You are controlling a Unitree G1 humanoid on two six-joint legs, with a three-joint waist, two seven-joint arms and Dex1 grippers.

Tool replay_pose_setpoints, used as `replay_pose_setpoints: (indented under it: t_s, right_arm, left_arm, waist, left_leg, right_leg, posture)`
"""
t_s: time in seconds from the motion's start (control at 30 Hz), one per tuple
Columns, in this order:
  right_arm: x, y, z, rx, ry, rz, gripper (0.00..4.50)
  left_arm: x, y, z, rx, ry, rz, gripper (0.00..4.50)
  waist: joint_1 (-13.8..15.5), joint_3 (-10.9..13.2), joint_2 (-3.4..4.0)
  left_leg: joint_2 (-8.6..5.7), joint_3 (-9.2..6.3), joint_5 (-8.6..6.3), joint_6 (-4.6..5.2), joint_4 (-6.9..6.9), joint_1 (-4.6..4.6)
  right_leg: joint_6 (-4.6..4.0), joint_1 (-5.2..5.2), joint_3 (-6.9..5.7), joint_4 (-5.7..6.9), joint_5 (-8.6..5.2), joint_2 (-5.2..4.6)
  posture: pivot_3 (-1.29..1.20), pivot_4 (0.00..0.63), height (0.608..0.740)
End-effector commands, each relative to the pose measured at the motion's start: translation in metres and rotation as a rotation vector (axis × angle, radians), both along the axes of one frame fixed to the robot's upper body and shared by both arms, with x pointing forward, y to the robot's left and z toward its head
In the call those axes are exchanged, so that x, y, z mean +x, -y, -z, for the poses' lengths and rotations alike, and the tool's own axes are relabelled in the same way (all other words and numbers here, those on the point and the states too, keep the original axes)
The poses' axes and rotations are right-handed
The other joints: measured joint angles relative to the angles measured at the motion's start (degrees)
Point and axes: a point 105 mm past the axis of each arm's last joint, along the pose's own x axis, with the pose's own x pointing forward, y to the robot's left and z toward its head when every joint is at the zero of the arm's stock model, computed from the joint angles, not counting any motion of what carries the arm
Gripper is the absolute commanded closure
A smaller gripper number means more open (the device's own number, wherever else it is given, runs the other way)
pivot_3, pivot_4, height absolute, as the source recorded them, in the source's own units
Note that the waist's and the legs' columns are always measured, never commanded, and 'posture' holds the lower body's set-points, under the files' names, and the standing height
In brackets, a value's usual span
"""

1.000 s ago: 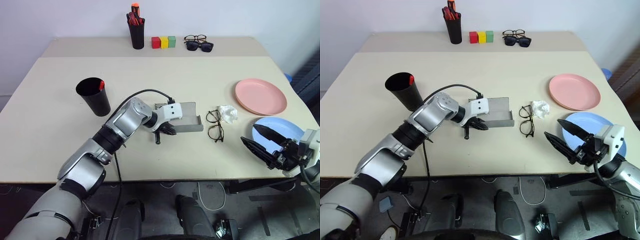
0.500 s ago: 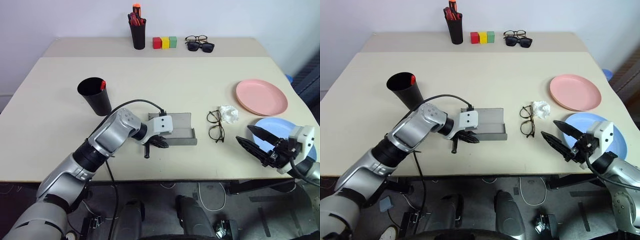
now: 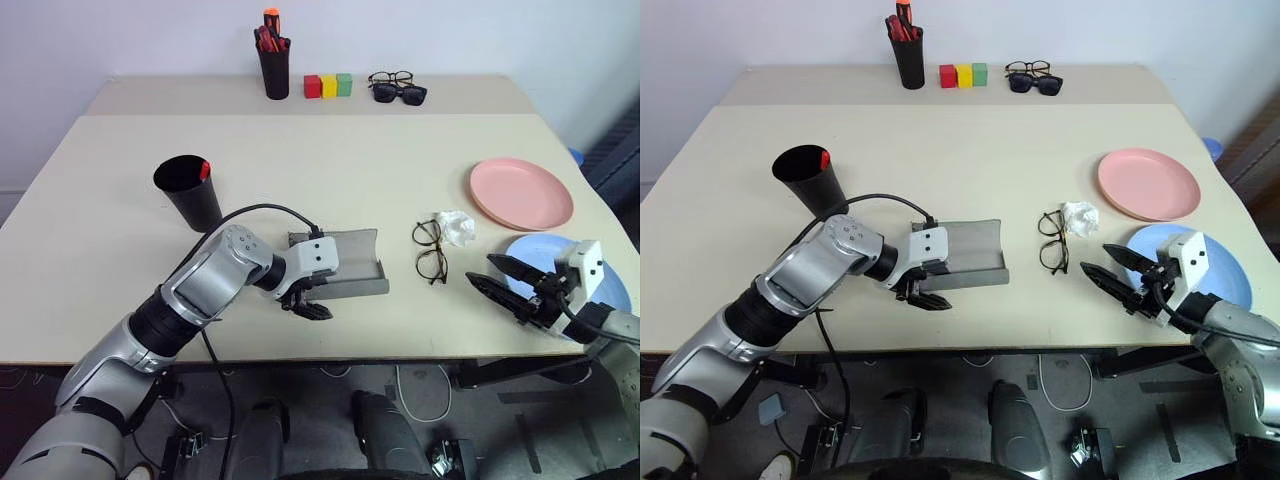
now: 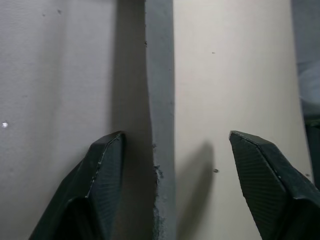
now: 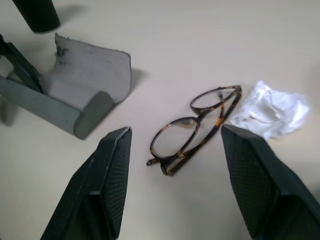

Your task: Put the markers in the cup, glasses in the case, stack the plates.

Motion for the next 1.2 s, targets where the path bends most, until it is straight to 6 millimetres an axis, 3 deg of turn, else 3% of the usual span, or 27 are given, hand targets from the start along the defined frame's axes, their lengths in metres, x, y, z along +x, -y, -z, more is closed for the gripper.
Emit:
replay_pose_setpoints:
  t_s: [0.03, 0.17, 0.23, 0.33, 0.53, 0.63, 0.8, 1.2]
  right_arm:
    - [0.007, 0.001, -0.003, 0.035, -0.064, -0.033, 1.64]
    - [0.023, -0.002, -0.002, 0.079, -0.143, -0.065, 1.64]
    - [0.034, -0.003, 0.001, 0.088, -0.173, -0.077, 1.64]
    - [0.046, -0.006, 0.005, 0.099, -0.216, -0.098, 1.64]
    - [0.063, -0.007, 0.014, 0.106, -0.277, -0.125, 1.64]
    - [0.069, -0.009, 0.016, 0.106, -0.296, -0.141, 1.64]
    - [0.079, -0.014, 0.018, 0.115, -0.314, -0.165, 1.64]
    - [0.095, -0.022, 0.022, 0.11, -0.347, -0.205, 1.64]
  left_arm:
    - [0.006, 0.003, -0.023, -0.076, 0.093, 0.006, 1.45]
    - [0.01, 0.005, -0.049, -0.189, 0.192, 0.017, 1.45]
    - [0.012, 0.005, -0.067, -0.306, 0.325, 0.021, 1.45]
    - [0.007, -0.004, -0.075, -0.382, 0.398, 0.01, 1.45]
    - [-0.017, -0.027, -0.067, -0.406, 0.469, 0.05, 1.45]
    - [-0.024, -0.035, -0.074, -0.466, 0.506, 0.038, 1.45]
    - [-0.036, -0.051, -0.073, -0.483, 0.451, 0.024, 1.45]
    - [-0.053, -0.054, -0.07, -0.487, 0.311, -0.003, 1.45]
  waist:
    - [0.0, 0.0, 0.0]
    - [-0.1, 0.0, 0.0]
    - [-0.1, 0.0, 0.01]
    - [-0.1, 0.0, 0.03]
    - [0.0, 0.0, 0.03]
    - [0.0, 0.0, 0.03]
    - [-0.2, 0.0, 0.04]
    - [-0.2, 0.0, 0.04]
  left_leg:
    - [0.0, 0.0, 0.0, 0.0, 0.0, 0.0]
    - [0.0, 0.01, 0.0, 0.0, 0.01, 0.02]
    - [0.0, 0.0, 0.0, 0.0, -0.02, 0.03]
    - [0.01, 0.04, 0.0, 0.0, -0.07, 0.08]
    - [0.01, 0.11, 0.0, 0.0, -0.06, 0.08]
    - [0.0, 0.13, 0.0, 0.0, 0.02, 0.08]
    - [0.01, 0.16, 0.0, 0.0, -0.04, 0.17]
    - [0.03, 0.19, 0.0, 0.0, -0.03, 0.22]
  right_leg:
    - [0.0, 0.0, 0.0, 0.0, 0.0, 0.0]
    - [-0.01, 0.0, 0.01, 0.03, 0.01, 0.0]
    - [-0.01, 0.0, 0.01, 0.04, 0.01, 0.0]
    - [0.0, 0.01, 0.03, 0.02, 0.02, 0.01]
    - [0.01, 0.01, 0.09, 0.02, 0.02, 0.0]
    - [0.0, 0.05, 0.11, 0.04, 0.03, -0.01]
    - [0.0, 0.06, 0.13, 0.06, 0.03, 0.0]
    - [0.0, 0.07, 0.17, 0.1, 0.03, 0.02]
  posture:
    - [0.0, 0.15, 0.74]
    - [0.0, 0.15, 0.74]
    - [0.0, 0.15, 0.74]
    - [0.0, 0.15, 0.74]
    - [0.0, 0.15, 0.74]
    - [0.0, 0.15, 0.74]
    - [0.0, 0.15, 0.74]
    - [0.0, 0.15, 0.74]
